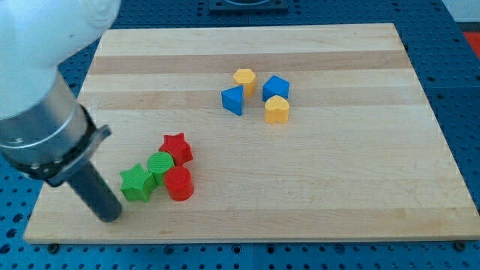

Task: Slide the red circle right to the red star

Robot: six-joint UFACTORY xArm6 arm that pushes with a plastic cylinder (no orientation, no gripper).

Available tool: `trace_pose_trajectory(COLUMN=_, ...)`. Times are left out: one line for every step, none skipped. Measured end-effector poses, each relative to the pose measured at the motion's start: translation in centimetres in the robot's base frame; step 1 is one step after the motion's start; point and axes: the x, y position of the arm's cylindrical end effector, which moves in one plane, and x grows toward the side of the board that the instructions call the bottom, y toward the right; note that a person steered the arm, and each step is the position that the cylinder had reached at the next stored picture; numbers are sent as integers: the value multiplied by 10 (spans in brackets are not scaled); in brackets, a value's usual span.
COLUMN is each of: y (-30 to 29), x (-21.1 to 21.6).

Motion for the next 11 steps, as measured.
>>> trace_pose_trajectory(y=33, x=-1)
trace_pose_trajectory(y=57, x=-8)
trace_pose_trajectory(y=70, x=-23)
trace_pose_trajectory(y=82, x=-33)
trace_pose_trajectory(y=113, x=-35)
trace_pose_trajectory(y=132, x=-46)
trace_pose_trajectory(y=134, x=-58)
trace_pose_trajectory(y=132, x=-39)
trace_pose_trajectory(y=111, x=-29)
trace_pose_trajectory(y=95, x=-38)
trace_pose_trajectory(y=80, x=-51)
